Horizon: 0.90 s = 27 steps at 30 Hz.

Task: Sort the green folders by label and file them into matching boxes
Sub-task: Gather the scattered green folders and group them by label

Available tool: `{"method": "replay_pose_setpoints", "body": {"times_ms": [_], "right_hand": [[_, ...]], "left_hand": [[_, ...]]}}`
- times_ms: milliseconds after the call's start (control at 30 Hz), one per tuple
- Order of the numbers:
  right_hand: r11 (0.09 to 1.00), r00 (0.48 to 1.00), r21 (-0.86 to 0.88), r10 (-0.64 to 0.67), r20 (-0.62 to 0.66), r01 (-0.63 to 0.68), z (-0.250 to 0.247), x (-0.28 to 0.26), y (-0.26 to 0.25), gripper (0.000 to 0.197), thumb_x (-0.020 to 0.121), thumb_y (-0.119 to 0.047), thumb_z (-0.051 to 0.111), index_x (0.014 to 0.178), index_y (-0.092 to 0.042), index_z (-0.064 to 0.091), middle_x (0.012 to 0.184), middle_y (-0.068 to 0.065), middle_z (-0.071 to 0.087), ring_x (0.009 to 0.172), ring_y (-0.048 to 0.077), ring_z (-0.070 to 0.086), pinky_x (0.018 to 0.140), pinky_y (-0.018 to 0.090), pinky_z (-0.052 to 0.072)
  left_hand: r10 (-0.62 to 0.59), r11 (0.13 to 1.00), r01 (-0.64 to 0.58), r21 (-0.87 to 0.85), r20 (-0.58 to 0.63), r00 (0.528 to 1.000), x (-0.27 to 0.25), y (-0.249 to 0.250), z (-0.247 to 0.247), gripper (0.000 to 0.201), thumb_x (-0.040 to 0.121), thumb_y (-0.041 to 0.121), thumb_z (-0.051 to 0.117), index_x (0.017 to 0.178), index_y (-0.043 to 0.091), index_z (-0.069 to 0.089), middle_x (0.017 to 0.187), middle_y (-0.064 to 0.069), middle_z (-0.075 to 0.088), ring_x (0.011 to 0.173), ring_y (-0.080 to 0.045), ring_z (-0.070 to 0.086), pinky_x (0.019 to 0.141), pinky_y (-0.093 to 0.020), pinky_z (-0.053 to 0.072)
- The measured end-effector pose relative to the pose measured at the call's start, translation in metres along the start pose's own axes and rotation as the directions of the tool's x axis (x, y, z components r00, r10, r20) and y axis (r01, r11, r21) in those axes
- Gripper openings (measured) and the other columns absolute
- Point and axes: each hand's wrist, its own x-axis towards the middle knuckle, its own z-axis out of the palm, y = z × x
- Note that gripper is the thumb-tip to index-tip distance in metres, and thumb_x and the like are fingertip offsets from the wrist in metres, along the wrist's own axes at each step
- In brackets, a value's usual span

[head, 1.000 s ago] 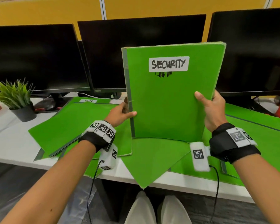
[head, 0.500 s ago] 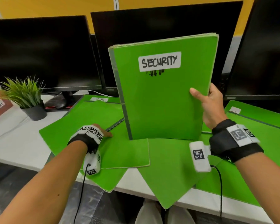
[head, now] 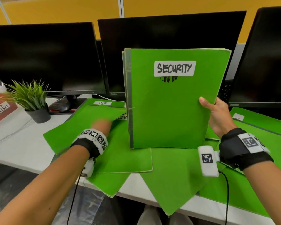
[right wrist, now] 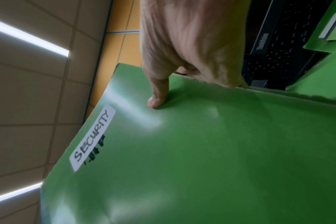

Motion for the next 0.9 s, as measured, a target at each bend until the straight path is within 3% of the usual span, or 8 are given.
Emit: {"method": "replay_pose_setpoints", "body": {"times_ms": [200,333,400,500,600,733,833,900], "right_hand": [[1.000,0.999,0.013,0.007,0.049,-0.007,0.001,-0.008,-0.010,0.065,0.047,-0.039,0.075,0.108,-0.023,0.059,0.101,-0.008,0.068,0.086,-0.002,0.067,0.067,0.017,0.054],[1.000,0.998,0.025,-0.017,0.054,0.016,-0.001,-0.017,-0.014,0.061,0.063,-0.027,0.069,0.121,-0.014,0.055,0.106,-0.006,0.066,0.089,0.000,0.064,0.082,0.025,0.050],[0.999,0.997,0.021,-0.028,0.072,0.026,-0.003,-0.021,-0.016,0.066,0.059,-0.034,0.076,0.118,-0.015,0.057,0.108,-0.007,0.066,0.089,0.000,0.065,0.076,0.021,0.053],[0.999,0.998,0.012,-0.031,0.054,0.031,-0.004,-0.026,-0.019,0.076,0.042,-0.048,0.084,0.109,-0.022,0.060,0.101,-0.012,0.069,0.088,0.000,0.067,0.072,0.020,0.054],[0.999,0.999,0.010,-0.045,0.028,0.045,-0.004,-0.030,-0.024,0.047,0.079,-0.018,0.064,0.124,-0.013,0.052,0.106,-0.007,0.063,0.093,0.000,0.059,0.084,0.022,0.047],[0.999,0.999,0.010,-0.049,-0.015,0.050,-0.003,-0.028,-0.027,0.041,0.088,-0.007,0.054,0.128,-0.011,0.049,0.107,-0.008,0.062,0.091,-0.006,0.057,0.068,0.007,0.047],[0.994,0.995,0.077,-0.076,-0.071,0.081,0.002,-0.031,-0.033,0.045,0.089,-0.007,0.053,0.133,-0.009,0.044,0.109,-0.008,0.059,0.091,-0.008,0.054,0.097,0.018,0.041],[0.985,0.988,0.104,-0.129,-0.079,0.137,0.007,-0.035,-0.040,0.055,0.087,-0.016,0.059,0.137,-0.007,0.039,0.120,-0.009,0.056,0.100,-0.006,0.051,0.109,0.029,0.029]], "left_hand": [[-0.166,0.932,0.024,-0.361,-0.369,0.914,-0.031,-0.017,-0.086,0.041,0.088,0.005,0.050,0.128,0.009,0.049,0.122,-0.025,0.054,0.115,-0.043,0.051,0.095,-0.048,0.042],[-0.267,0.782,-0.233,-0.577,-0.649,0.712,-0.040,-0.029,-0.133,0.024,0.087,0.001,0.044,0.103,0.006,0.061,0.089,-0.019,0.062,0.090,-0.036,0.059,0.078,-0.036,0.048],[-0.315,0.662,-0.334,-0.670,-0.654,0.688,-0.037,-0.030,-0.142,0.019,0.090,0.001,0.042,0.090,0.004,0.061,0.068,-0.010,0.051,0.072,-0.026,0.050,0.062,-0.024,0.037],[-0.331,0.255,-0.500,-0.828,-0.561,0.759,-0.034,-0.021,-0.136,0.025,0.093,0.006,0.041,0.080,0.018,0.058,0.070,-0.005,0.053,0.067,-0.015,0.051,0.063,-0.020,0.042],[-0.277,-0.122,-0.514,-0.849,-0.468,0.839,-0.039,-0.002,-0.125,0.031,0.098,0.003,0.034,0.084,0.020,0.056,0.077,-0.001,0.056,0.057,-0.001,0.057,0.061,-0.021,0.050],[-0.177,-0.328,-0.440,-0.836,-0.403,0.898,-0.048,0.023,-0.121,0.031,0.101,0.018,0.032,0.080,0.016,0.054,0.068,0.004,0.054,0.059,-0.005,0.053,0.061,-0.023,0.046],[-0.065,-0.492,-0.352,-0.797,-0.369,0.927,-0.059,0.036,-0.122,0.052,0.100,0.044,0.016,0.107,0.016,0.059,0.105,-0.006,0.061,0.098,-0.019,0.057,0.096,-0.038,0.043],[-0.038,-0.390,-0.382,-0.838,-0.400,0.916,-0.064,0.043,-0.121,0.053,0.097,0.050,0.019,0.129,0.017,0.046,0.128,-0.005,0.053,0.115,-0.016,0.050,0.105,-0.038,0.037]]}}
